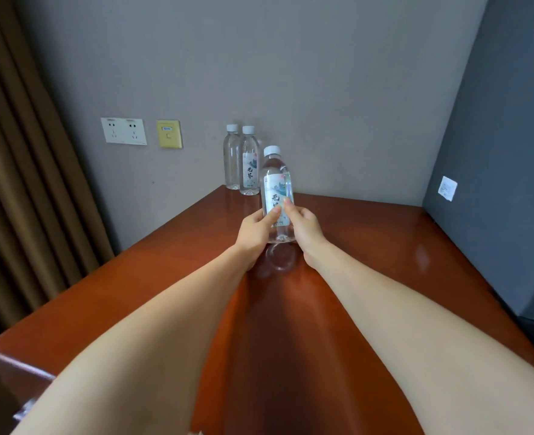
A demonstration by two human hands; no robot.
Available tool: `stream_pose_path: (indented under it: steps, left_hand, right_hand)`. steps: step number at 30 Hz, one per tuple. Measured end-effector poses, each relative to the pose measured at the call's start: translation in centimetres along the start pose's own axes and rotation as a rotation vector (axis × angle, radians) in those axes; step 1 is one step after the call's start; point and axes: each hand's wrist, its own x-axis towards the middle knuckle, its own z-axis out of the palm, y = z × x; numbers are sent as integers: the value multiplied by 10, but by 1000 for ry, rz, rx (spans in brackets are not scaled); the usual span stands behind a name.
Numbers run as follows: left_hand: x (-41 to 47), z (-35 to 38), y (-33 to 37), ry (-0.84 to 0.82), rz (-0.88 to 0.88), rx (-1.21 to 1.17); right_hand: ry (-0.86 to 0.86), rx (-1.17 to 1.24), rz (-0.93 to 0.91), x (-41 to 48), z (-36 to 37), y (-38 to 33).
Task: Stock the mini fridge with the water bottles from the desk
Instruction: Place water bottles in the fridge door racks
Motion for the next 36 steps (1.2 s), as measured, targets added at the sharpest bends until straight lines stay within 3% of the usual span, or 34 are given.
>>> stream_pose_path:
  steps: [36]
  left_hand:
    - [-243, 52, 32, -153, 12, -24]
  right_hand:
    - [94, -100, 5, -243, -60, -20]
